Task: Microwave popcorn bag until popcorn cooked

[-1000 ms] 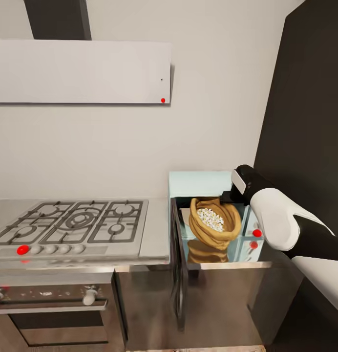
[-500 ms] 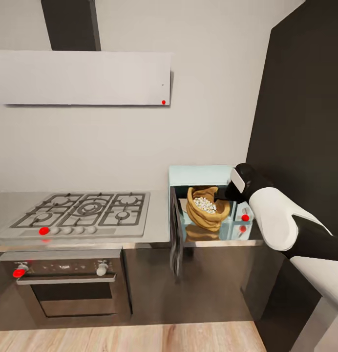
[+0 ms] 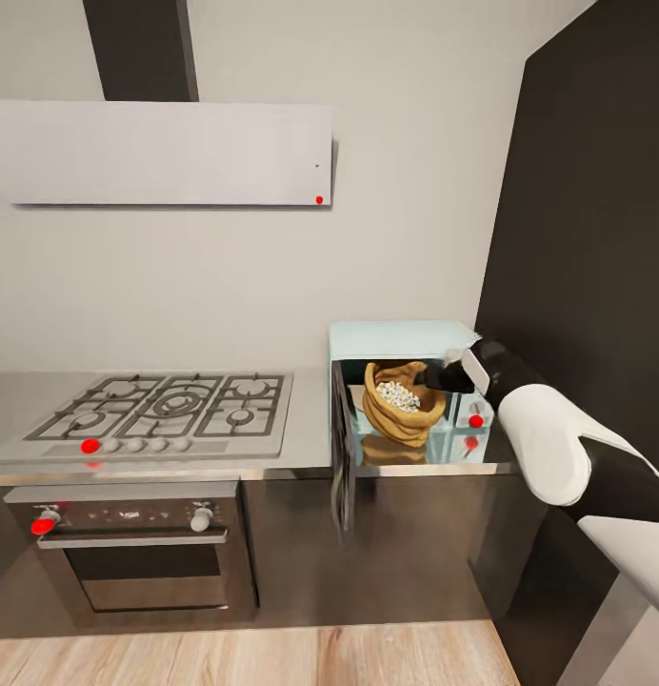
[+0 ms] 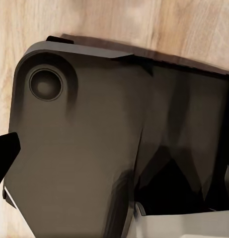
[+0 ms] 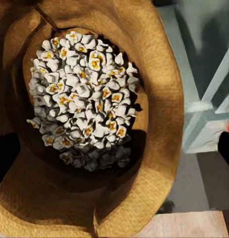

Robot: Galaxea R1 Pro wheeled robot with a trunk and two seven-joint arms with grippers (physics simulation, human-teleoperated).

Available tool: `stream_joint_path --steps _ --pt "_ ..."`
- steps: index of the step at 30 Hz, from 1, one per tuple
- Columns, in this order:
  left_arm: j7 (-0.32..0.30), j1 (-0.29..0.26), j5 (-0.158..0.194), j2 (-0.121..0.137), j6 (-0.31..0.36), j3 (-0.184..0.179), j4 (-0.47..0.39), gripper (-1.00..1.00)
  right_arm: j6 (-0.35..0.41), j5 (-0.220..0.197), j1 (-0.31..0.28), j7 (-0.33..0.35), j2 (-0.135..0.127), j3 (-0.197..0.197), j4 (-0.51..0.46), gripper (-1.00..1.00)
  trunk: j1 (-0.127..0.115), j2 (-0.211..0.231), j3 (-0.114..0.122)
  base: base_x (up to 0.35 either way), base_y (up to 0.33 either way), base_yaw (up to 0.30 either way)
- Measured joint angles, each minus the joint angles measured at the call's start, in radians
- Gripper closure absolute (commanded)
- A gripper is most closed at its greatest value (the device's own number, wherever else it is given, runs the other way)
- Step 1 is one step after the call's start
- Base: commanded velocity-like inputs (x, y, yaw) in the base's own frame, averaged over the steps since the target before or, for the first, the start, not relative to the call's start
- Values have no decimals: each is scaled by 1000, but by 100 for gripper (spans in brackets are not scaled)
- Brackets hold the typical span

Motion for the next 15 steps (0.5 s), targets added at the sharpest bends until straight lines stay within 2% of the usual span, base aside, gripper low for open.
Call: stream_joint_path --steps 11,13,15 --pt "0 0 0 0 0 0 0 -100 -114 1 31 2 -5 -1 4 -100 0 0 0 0 0 0" --pt "0 0 0 0 0 0 0 -100 -191 -4 59 38 -24 -1 -11 -100 0 0 0 0 0 0" --pt "0 0 0 -1 0 -1 0 -100 -328 -5 132 135 -61 -1 -29 -100 0 0 0 0 0 0"
